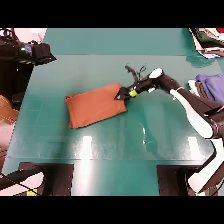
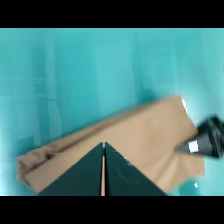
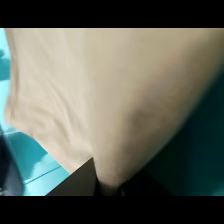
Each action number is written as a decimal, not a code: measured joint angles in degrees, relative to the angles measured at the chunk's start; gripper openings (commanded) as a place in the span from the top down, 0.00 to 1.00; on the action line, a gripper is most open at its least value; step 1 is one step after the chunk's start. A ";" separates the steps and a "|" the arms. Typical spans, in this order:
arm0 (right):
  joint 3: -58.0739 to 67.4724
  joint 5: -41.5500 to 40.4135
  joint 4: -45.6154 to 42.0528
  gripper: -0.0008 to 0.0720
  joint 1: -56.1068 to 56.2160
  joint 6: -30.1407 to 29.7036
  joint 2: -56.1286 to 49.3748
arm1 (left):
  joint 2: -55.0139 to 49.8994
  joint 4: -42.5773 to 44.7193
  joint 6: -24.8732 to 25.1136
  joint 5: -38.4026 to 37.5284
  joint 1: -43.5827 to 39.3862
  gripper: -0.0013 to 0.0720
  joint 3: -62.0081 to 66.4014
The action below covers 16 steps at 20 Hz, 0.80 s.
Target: Fold the shirts.
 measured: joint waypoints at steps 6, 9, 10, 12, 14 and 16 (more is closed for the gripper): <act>9.01 1.53 -8.26 0.96 -16.20 2.12 6.91 | 0.00 -0.33 0.00 3.96 -8.68 0.95 0.00; 12.68 1.75 -9.88 0.96 -27.91 2.51 9.49 | 0.00 -0.42 0.00 5.79 -12.46 0.95 0.00; 13.81 1.79 -9.99 0.96 -31.85 2.56 9.99 | 0.00 -0.42 0.00 6.21 -13.53 0.95 0.00; 15.45 2.05 -10.45 0.96 -38.62 2.62 10.54 | 0.00 -0.42 0.00 6.56 -15.08 0.95 0.00; 16.39 1.81 -10.51 0.96 -44.28 2.69 10.88 | 0.00 -0.63 -0.02 6.88 -15.93 0.95 0.00; 16.90 0.81 -10.80 0.96 -49.16 2.71 11.02 | 0.00 -0.72 -0.02 7.19 -16.35 0.95 0.00</act>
